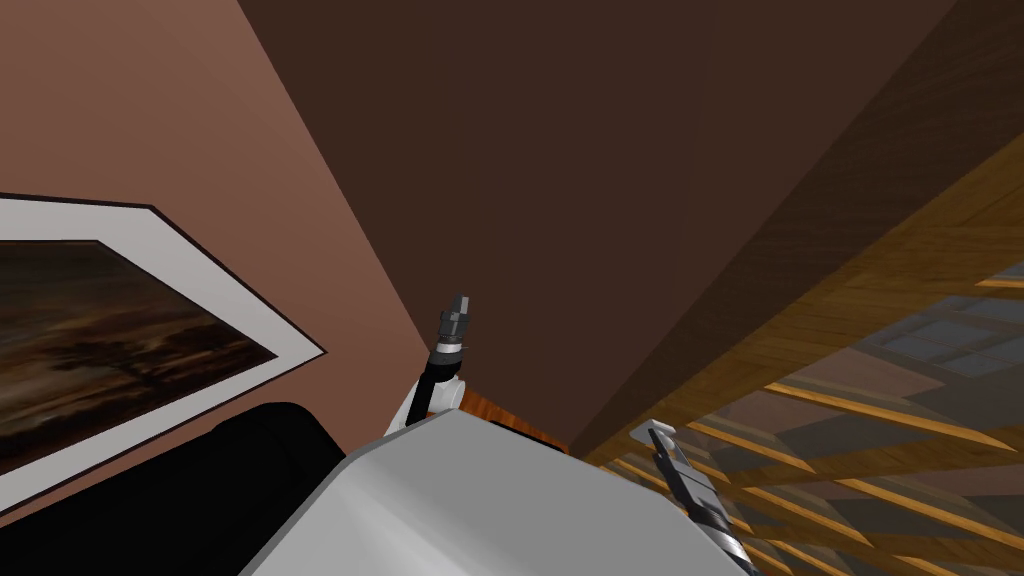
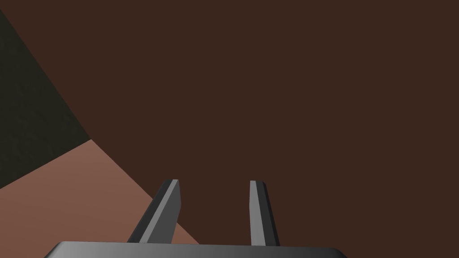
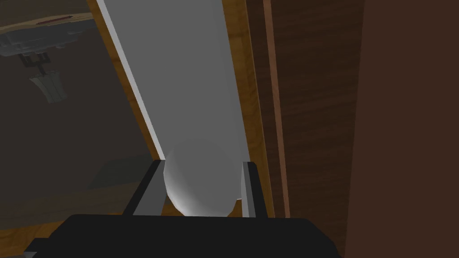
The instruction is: Pull the door open
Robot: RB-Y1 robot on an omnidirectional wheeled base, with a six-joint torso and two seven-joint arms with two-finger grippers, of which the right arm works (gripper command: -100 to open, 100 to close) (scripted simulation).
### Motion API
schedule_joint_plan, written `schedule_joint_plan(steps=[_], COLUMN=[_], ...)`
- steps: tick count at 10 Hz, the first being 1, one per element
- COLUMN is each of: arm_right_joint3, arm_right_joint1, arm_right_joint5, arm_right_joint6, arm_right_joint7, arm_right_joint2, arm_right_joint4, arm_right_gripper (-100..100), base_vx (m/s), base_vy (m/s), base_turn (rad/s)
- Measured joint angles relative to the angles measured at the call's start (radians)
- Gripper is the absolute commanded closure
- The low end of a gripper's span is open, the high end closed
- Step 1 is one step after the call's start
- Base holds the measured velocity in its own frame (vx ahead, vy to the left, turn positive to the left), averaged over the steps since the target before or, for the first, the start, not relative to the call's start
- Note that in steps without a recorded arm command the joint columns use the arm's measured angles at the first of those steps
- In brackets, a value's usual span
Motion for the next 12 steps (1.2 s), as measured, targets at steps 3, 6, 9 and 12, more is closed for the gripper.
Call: schedule_joint_plan(steps=[3, 6, 9, 12], arm_right_joint3=[-0.002, -0.003, -0.005, -0.007], arm_right_joint1=[-0.003, -0.005, -0.009, -0.016], arm_right_joint5=[-0.004, -0.007, -0.012, -0.016], arm_right_joint6=[0.007, 0.017, 0.024, 0.032], arm_right_joint7=[-0.069, -0.137, -0.209, -0.285], arm_right_joint2=[0.004, 0.008, 0.013, 0.019], arm_right_joint4=[-0.004, -0.012, -0.013, -0.015], arm_right_gripper=[100, 100, 100, 100], base_vx=[-0.031, -0.033, -0.033, -0.036], base_vy=[-0.016, -0.016, -0.020, -0.015], base_turn=[0.029, 0.034, 0.039, 0.030])
